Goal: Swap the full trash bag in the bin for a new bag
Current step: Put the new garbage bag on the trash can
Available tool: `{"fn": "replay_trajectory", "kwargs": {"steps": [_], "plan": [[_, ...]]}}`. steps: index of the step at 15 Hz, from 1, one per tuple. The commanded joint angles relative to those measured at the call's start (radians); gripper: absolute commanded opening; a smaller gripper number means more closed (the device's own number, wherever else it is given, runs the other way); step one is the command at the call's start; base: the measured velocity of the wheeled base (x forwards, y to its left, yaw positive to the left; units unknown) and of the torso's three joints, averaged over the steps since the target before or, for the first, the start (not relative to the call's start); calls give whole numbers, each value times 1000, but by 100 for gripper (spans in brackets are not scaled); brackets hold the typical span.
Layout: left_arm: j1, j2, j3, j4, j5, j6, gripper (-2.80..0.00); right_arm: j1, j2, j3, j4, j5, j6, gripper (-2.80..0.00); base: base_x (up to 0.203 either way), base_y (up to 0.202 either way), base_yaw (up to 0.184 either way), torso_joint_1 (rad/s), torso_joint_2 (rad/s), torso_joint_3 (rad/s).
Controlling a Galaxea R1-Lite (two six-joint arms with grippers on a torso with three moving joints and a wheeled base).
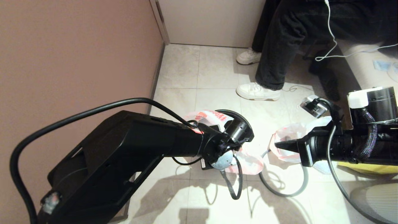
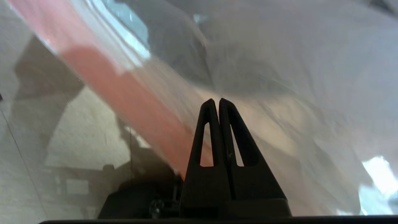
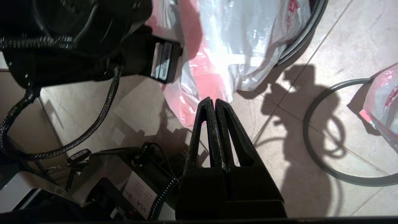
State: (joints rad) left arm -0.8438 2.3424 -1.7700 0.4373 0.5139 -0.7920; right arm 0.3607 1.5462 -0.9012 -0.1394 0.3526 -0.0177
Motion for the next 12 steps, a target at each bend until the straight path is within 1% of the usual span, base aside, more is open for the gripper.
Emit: {"fn": "replay_trajectory", "kwargs": {"steps": [1, 3, 4, 7, 9, 12], "plan": [[-13, -18, 44, -1, -3, -20, -280, -31, 2, -5, -2, 24, 1, -280, 0, 0, 0, 0, 0, 0], [-21, -11, 89, -15, -6, -34, -280, -36, -1, -5, 4, 55, 1, -280, 0, 0, 0, 0, 0, 0], [-26, -11, 114, -31, -7, -34, -280, -39, 3, -6, 2, 59, 2, -280, 0, 0, 0, 0, 0, 0], [-54, -25, 186, -86, -15, -35, -280, -79, 5, -20, 1, 99, 19, -280, 0, 0, 0, 0, 0, 0], [-63, -25, 198, -85, -14, -33, -280, -82, 0, -31, 0, 105, 52, -280, 0, 0, 0, 0, 0, 0], [-52, -75, 195, -82, -10, -31, -280, -78, -6, -33, 4, 114, 61, -280, 0, 0, 0, 0, 0, 0]]}}
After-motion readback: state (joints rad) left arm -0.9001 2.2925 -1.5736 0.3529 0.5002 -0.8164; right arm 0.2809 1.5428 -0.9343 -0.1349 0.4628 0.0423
